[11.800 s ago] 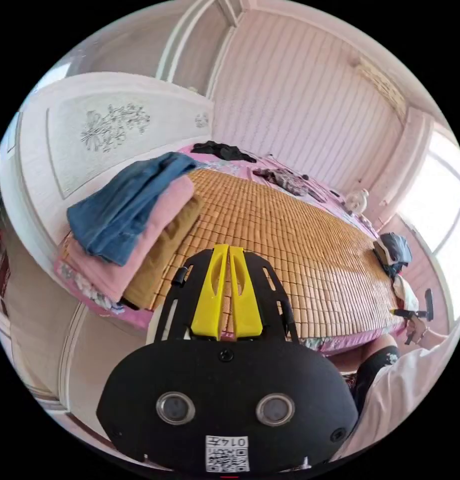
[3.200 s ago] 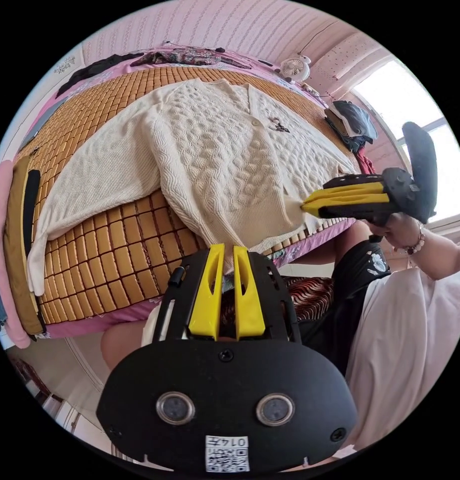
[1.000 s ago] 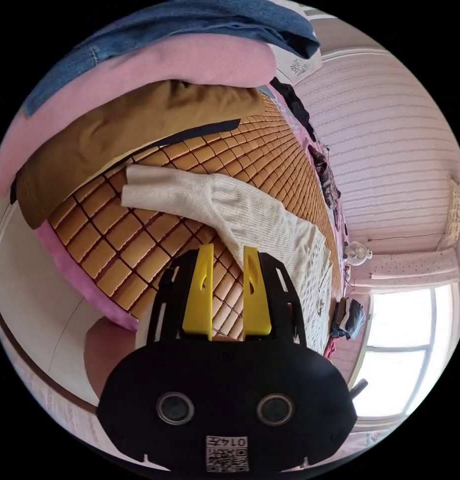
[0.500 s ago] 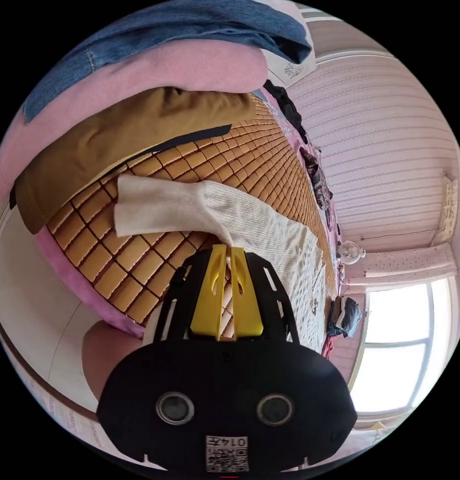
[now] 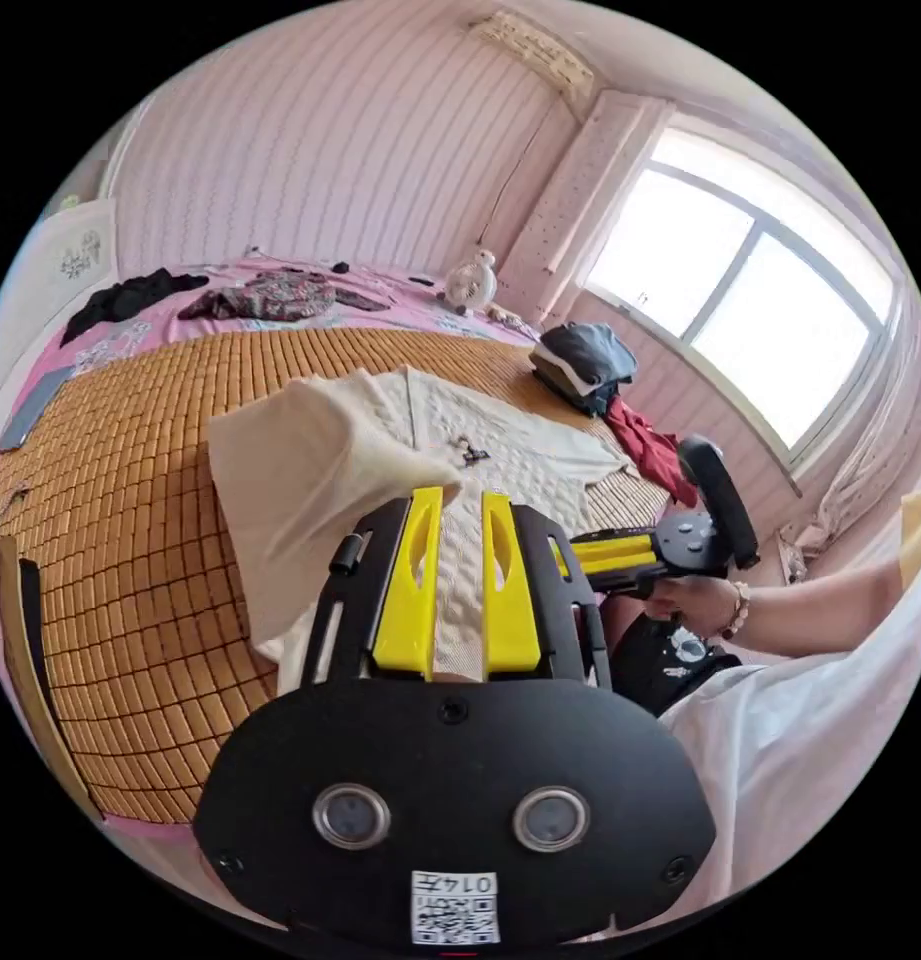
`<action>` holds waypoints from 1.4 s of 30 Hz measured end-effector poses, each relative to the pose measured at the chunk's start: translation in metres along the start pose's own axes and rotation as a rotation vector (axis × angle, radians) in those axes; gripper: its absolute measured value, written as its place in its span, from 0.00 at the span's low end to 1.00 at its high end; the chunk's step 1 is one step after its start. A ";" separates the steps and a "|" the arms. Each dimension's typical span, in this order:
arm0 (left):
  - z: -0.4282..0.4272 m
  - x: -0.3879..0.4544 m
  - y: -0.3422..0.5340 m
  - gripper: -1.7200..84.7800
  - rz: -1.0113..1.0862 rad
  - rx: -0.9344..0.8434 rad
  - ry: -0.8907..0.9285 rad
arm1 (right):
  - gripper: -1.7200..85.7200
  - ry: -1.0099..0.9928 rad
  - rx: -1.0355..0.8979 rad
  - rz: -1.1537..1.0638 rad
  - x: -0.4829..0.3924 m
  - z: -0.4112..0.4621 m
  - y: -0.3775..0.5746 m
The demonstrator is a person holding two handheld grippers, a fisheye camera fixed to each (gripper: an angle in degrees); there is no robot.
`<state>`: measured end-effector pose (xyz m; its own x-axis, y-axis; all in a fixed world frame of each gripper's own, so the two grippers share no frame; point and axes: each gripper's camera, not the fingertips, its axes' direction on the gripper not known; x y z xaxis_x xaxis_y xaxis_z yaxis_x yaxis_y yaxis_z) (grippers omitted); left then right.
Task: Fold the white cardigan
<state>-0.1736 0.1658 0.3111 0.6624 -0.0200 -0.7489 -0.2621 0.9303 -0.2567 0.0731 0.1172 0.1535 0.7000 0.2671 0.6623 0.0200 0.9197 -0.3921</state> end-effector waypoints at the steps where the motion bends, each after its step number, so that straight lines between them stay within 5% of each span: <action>1: 0.011 0.000 0.003 0.10 -0.010 -0.043 0.016 | 0.11 0.015 -0.010 0.016 0.010 -0.001 -0.002; 4: 0.031 -0.003 0.024 0.09 -0.072 -0.103 0.079 | 0.11 0.043 -0.009 0.003 0.023 -0.007 -0.013; 12: 0.024 -0.017 0.030 0.09 -0.102 -0.098 -0.229 | 0.14 0.017 0.009 -0.025 0.020 -0.002 -0.089; 18: 0.066 -0.035 0.013 0.09 -0.171 -0.240 -0.296 | 0.09 0.103 -0.182 -0.027 0.025 0.029 -0.118; 30: 0.050 -0.010 -0.029 0.06 -0.116 -0.105 -0.164 | 0.03 -0.055 0.105 -0.198 0.111 -0.168 -0.168; 35: 0.045 0.028 -0.063 0.08 -0.011 -0.014 0.007 | 0.07 0.140 0.142 0.003 0.237 -0.204 -0.154; 42: 0.100 0.027 -0.071 0.07 -0.020 -0.194 -0.053 | 0.10 0.106 0.075 0.368 0.331 -0.168 -0.105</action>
<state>-0.0665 0.1360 0.3702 0.7039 -0.0138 -0.7102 -0.3751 0.8418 -0.3881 0.4227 0.0614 0.3070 0.7207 0.5552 0.4151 -0.2954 0.7877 -0.5407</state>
